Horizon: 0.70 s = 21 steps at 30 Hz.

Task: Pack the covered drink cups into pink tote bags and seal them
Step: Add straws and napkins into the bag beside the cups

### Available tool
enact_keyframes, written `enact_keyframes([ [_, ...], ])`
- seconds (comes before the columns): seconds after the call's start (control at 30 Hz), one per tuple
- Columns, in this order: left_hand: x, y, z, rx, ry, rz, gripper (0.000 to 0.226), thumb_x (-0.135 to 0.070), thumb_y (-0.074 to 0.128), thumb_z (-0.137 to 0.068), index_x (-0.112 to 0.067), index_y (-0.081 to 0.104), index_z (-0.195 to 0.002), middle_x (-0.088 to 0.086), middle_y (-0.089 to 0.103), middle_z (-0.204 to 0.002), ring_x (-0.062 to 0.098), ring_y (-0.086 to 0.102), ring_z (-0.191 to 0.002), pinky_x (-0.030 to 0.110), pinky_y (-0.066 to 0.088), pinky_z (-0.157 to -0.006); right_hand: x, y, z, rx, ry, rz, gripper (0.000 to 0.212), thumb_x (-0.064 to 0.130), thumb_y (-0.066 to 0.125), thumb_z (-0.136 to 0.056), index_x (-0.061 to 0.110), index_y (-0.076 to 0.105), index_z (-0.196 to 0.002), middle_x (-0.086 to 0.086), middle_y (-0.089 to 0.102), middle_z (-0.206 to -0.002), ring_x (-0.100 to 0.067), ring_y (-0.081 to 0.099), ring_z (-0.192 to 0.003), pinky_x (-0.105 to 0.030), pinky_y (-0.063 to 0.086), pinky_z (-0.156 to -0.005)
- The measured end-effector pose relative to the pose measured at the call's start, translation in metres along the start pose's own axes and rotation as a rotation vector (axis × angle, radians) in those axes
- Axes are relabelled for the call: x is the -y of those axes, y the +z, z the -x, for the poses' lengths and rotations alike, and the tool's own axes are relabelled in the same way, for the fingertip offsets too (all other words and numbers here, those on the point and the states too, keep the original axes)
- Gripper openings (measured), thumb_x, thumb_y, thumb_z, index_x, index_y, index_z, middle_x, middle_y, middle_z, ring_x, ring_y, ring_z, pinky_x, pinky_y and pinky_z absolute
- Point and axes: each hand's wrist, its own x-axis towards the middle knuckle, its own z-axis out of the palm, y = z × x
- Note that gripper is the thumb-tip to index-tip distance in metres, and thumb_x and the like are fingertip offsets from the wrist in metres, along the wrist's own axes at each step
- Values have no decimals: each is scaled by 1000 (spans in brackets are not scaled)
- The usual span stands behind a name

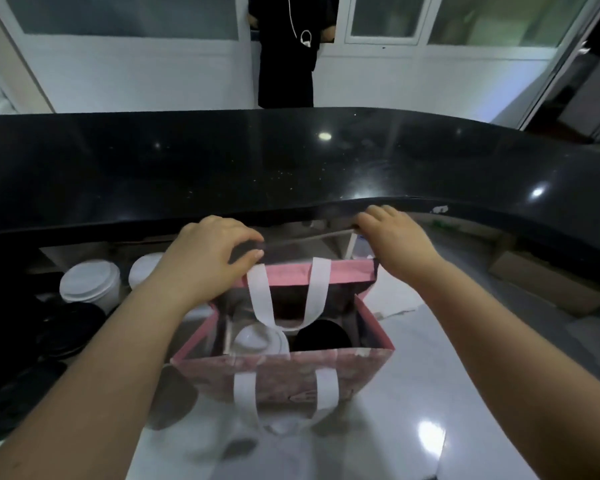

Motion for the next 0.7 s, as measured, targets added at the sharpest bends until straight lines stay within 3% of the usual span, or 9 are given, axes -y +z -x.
enact_keyframes([
  [0.1,-3,-7,2,-27,7,29,34,-41,57,-95,-26,65,-125,-8,64,-124,15,51,-119,40,45,-96,2,-25,-1,-78,130,-42,24,8,62,-90,15,59,-113,-6,62,-106,-28,58,-96,-38,49,-79],
  [0.2,-2,-13,7,-50,23,48,36,-40,62,-92,-27,64,-126,-6,59,-132,16,43,-126,40,42,-101,15,-49,3,-122,158,-55,25,9,67,-88,18,61,-111,-4,64,-102,-25,59,-91,-36,50,-78],
  [0.4,11,-20,29,-107,18,146,34,-36,72,-84,-32,67,-117,-12,58,-127,10,42,-123,32,38,-96,54,-76,17,75,201,12,20,12,62,-92,24,61,-108,2,64,-98,-19,60,-84,-35,56,-76],
  [0.53,21,-13,44,-39,-4,188,27,-41,74,-81,-39,69,-107,-13,53,-134,11,37,-130,36,36,-99,69,-93,34,229,332,-24,10,17,57,-96,25,60,-100,4,62,-85,-15,59,-72,-23,49,-60],
  [0.63,22,-1,50,34,-21,174,29,-48,72,-80,-42,68,-108,-11,46,-144,13,28,-137,43,32,-107,82,-107,43,369,387,44,14,16,55,-96,25,61,-105,2,61,-87,-18,60,-78,-30,54,-74],
  [0.7,23,5,50,83,-32,135,44,-55,71,-79,-42,64,-119,-9,37,-153,17,21,-142,47,30,-112,94,-119,46,437,424,43,14,17,56,-96,25,61,-107,-1,61,-90,-20,59,-81,-27,51,-75],
])
